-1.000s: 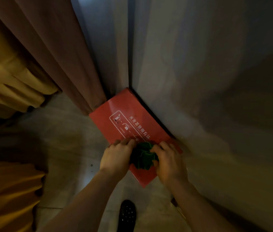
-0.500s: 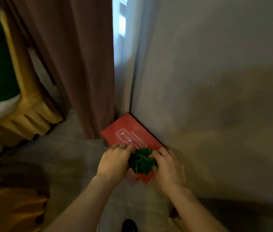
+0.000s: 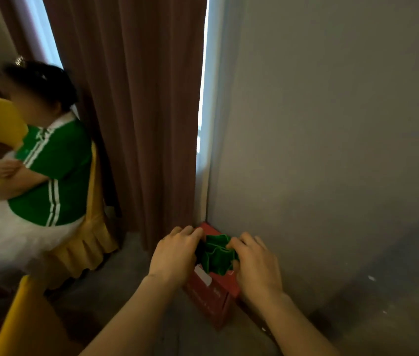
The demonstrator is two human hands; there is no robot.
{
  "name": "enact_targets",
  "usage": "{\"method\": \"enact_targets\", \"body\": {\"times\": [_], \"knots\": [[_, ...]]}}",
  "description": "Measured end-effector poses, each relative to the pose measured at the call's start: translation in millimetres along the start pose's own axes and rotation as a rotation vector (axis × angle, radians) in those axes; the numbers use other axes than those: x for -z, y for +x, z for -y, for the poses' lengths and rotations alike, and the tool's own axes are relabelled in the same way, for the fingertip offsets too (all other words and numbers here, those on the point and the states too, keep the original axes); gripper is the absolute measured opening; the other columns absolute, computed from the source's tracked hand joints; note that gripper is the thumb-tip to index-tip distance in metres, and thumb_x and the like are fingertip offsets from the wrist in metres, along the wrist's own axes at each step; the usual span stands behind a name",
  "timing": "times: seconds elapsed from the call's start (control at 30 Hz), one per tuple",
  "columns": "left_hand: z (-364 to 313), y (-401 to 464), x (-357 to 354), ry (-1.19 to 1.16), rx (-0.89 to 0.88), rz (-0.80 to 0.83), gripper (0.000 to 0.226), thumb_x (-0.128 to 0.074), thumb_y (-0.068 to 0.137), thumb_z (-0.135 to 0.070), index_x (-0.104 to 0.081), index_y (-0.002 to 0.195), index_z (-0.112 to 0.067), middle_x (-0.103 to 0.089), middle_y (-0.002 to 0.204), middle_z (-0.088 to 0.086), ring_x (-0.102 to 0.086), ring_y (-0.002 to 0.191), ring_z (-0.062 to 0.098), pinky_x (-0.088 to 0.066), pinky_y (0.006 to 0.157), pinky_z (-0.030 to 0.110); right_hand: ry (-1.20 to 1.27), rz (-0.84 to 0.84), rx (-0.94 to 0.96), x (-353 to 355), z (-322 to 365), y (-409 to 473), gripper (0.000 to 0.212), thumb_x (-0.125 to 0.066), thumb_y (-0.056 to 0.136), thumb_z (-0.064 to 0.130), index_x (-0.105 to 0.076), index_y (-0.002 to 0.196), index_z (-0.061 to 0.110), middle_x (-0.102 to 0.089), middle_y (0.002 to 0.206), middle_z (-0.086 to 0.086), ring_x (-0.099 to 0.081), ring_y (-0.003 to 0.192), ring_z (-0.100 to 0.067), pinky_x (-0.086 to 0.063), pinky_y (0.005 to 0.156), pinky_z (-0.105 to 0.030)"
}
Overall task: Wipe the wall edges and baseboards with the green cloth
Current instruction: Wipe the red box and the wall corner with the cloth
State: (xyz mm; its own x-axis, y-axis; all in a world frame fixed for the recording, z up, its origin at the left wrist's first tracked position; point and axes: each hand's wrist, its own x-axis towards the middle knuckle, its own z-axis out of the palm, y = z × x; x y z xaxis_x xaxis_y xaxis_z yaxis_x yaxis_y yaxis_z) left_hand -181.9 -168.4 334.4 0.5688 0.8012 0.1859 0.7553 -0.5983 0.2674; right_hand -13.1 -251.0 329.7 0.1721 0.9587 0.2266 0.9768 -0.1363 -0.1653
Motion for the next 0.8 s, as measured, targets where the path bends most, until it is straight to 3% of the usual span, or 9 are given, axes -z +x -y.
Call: {"method": "enact_targets", "body": {"times": [0.27,0.57,0.8], "knots": [[-42,-37,85,0.008,-0.086,-0.13,0.038,-0.061,0.087,-0.012,-0.051,0.117,-0.032,-0.057,0.115,-0.009,-0.05,0.102,0.016,-0.039,0.066,0.028,0.003,-0.128,-0.022,98,27,-43,0.032,-0.063,0.083,0.014,-0.056,0.111,0.028,-0.052,0.108,0.005,-0.048,0.101,-0.02,-0.047,0.068,-0.035],[-105,-40,123,0.012,-0.158,-0.199,0.04,-0.06,0.085,-0.009,-0.052,0.117,-0.032,-0.058,0.113,-0.01,-0.049,0.099,0.015,-0.039,0.065,0.03,-0.014,-0.221,-0.038,164,-2,-73,0.035,-0.062,0.084,0.012,-0.056,0.114,0.029,-0.05,0.107,0.007,-0.046,0.097,-0.017,-0.043,0.065,-0.031],[-182,-32,128,0.021,-0.22,-0.21,0.04,-0.061,0.087,-0.013,-0.052,0.121,-0.031,-0.059,0.117,-0.008,-0.05,0.104,0.018,-0.051,0.075,0.038,-0.045,-0.27,-0.083,205,-59,-104,0.033,-0.061,0.085,0.015,-0.056,0.115,0.028,-0.051,0.108,0.005,-0.047,0.1,-0.019,-0.039,0.065,-0.031]]}}
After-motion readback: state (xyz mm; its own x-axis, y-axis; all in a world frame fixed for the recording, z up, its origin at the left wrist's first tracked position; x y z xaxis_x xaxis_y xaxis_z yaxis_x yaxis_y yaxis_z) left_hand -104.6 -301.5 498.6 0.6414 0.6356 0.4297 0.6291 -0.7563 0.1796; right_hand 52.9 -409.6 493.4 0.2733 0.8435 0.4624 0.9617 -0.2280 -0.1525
